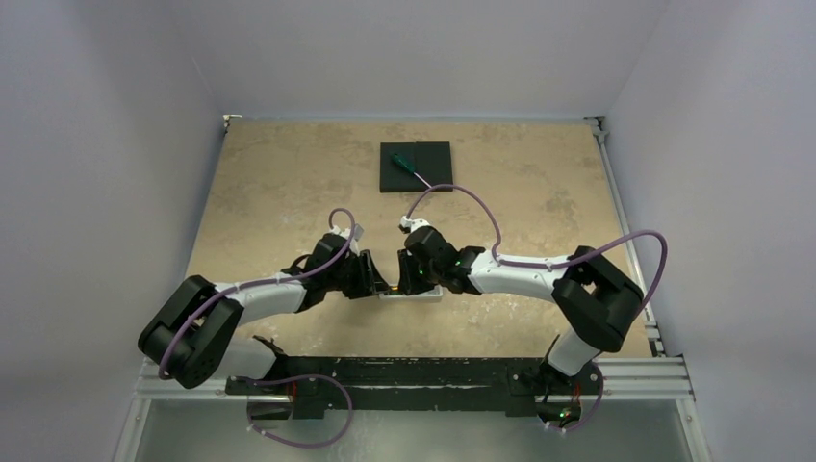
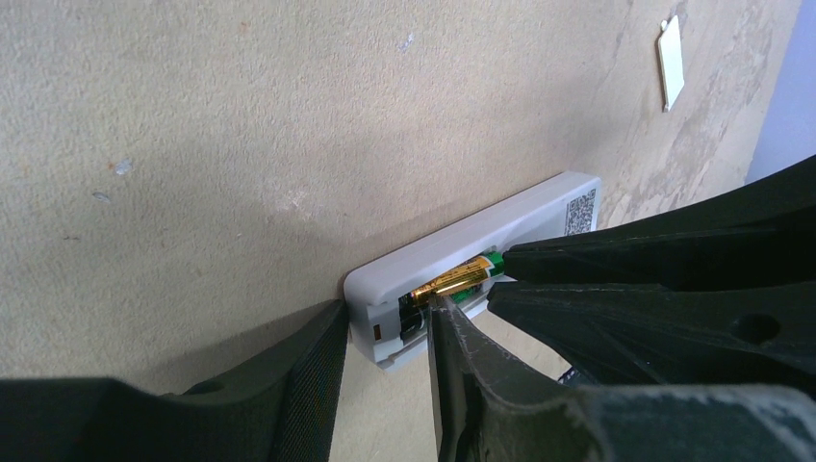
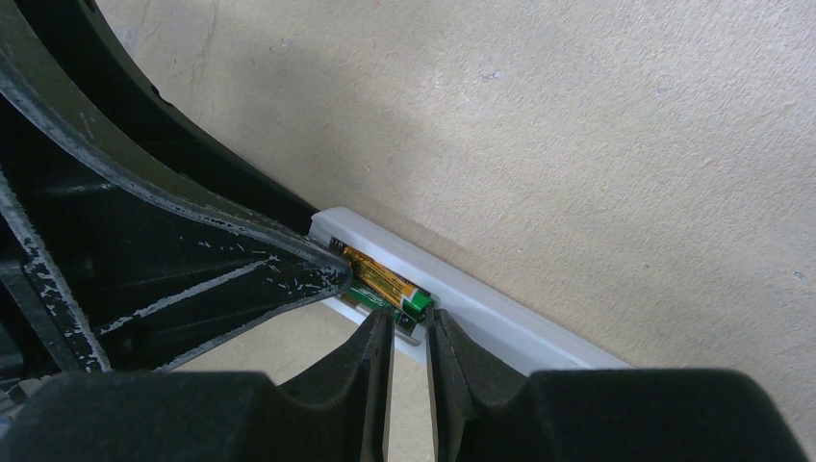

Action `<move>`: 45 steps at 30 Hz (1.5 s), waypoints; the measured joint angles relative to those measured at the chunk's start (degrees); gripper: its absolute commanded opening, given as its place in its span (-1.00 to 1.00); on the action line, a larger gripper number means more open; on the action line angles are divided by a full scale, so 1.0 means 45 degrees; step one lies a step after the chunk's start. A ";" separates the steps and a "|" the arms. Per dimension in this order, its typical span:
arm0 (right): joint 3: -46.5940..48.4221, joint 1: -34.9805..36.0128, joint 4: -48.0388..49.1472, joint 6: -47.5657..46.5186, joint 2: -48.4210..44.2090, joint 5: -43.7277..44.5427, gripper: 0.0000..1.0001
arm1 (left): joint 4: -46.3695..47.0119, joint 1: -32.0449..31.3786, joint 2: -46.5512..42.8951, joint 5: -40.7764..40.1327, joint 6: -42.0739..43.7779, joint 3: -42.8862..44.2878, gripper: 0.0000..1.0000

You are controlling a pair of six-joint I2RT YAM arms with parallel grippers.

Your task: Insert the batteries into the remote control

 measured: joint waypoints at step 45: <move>0.4969 0.2016 -0.5503 -0.1073 0.3254 0.4070 -0.68 | 0.0267 0.0107 0.0209 0.0253 0.0126 0.0000 -0.37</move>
